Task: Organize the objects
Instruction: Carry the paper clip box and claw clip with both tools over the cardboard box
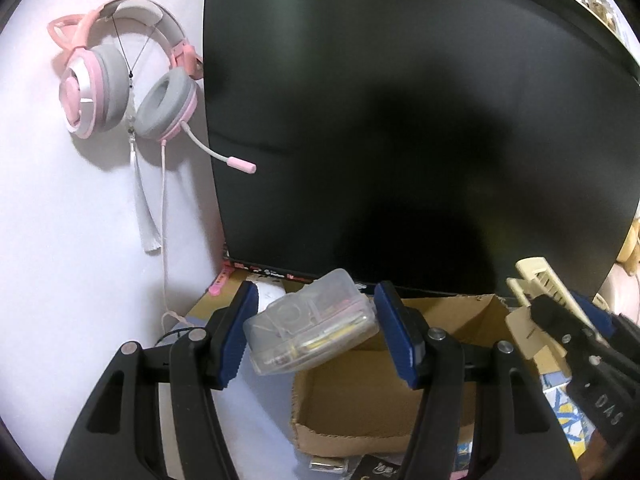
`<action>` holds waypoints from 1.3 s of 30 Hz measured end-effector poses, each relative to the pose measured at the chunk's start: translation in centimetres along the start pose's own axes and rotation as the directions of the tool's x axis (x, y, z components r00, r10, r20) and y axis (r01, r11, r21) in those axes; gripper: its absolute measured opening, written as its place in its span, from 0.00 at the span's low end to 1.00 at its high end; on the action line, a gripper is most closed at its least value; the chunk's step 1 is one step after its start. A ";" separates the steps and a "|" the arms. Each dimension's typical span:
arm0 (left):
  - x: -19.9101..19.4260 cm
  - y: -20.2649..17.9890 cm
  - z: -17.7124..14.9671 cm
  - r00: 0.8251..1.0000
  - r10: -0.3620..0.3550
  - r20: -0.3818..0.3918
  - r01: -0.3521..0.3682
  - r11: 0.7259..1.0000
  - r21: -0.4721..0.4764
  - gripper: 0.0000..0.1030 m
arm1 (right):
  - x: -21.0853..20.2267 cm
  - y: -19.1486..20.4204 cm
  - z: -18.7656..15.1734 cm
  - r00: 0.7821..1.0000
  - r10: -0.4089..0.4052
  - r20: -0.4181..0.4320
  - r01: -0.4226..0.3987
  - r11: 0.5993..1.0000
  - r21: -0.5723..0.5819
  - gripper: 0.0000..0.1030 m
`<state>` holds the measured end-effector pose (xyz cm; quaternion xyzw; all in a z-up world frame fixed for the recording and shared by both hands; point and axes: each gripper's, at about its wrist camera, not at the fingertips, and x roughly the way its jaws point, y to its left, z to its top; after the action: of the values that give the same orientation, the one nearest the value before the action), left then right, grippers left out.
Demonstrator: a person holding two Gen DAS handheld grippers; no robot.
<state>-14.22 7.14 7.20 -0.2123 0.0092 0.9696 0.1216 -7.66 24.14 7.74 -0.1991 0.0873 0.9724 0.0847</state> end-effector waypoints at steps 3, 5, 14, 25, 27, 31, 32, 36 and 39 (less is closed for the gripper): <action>0.1 -0.5 0.0 1.000 -0.015 0.012 0.015 1.000 0.018 0.58 | 0.7 0.0 -0.1 0.999 -0.039 -0.004 0.039 0.999 -0.008 0.51; 0.3 -0.8 0.1 1.000 -0.011 0.023 0.011 1.000 0.026 0.58 | 1.0 0.0 -0.2 0.999 -0.051 0.001 0.051 0.999 -0.014 0.51; 0.5 -1.8 -0.4 0.997 0.001 0.077 -0.002 1.000 0.005 0.58 | 2.0 -1.4 -0.6 0.995 -0.098 -0.003 0.098 0.995 -0.010 0.52; 1.2 -3.1 -0.6 0.997 -0.026 0.068 0.023 0.999 0.042 0.58 | 2.3 -1.6 -0.9 0.994 -0.111 -0.016 0.111 0.993 -0.043 0.52; 1.3 -2.9 -0.7 0.997 -0.036 0.064 0.034 0.999 0.032 0.58 | 2.2 -1.5 -1.1 0.994 -0.111 -0.017 0.110 0.993 -0.049 0.52; 2.2 -1.6 -0.7 0.996 -0.070 0.054 0.072 0.997 -0.034 0.58 | 2.4 -1.8 -1.1 0.993 -0.111 -0.032 0.111 0.994 -0.021 0.52; 2.4 -1.4 -0.8 0.996 -0.073 0.048 0.075 0.996 -0.040 0.58 | 2.6 -1.9 -1.1 0.993 -0.112 -0.037 0.111 0.994 -0.022 0.52; 3.1 -1.2 -1.0 0.997 -0.065 0.033 0.066 0.997 -0.037 0.58 | 3.2 -1.6 -1.4 0.991 -0.123 -0.048 0.122 0.992 -0.024 0.52; 3.9 -1.2 -1.2 0.997 -0.081 0.013 0.081 0.996 -0.032 0.58 | 3.7 -1.9 -1.6 0.989 -0.130 -0.065 0.129 0.992 -0.012 0.52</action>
<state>-16.92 9.09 4.54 -0.2086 -0.0159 0.9651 0.1572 -10.04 26.11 4.57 -0.2366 0.0729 0.9581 0.1439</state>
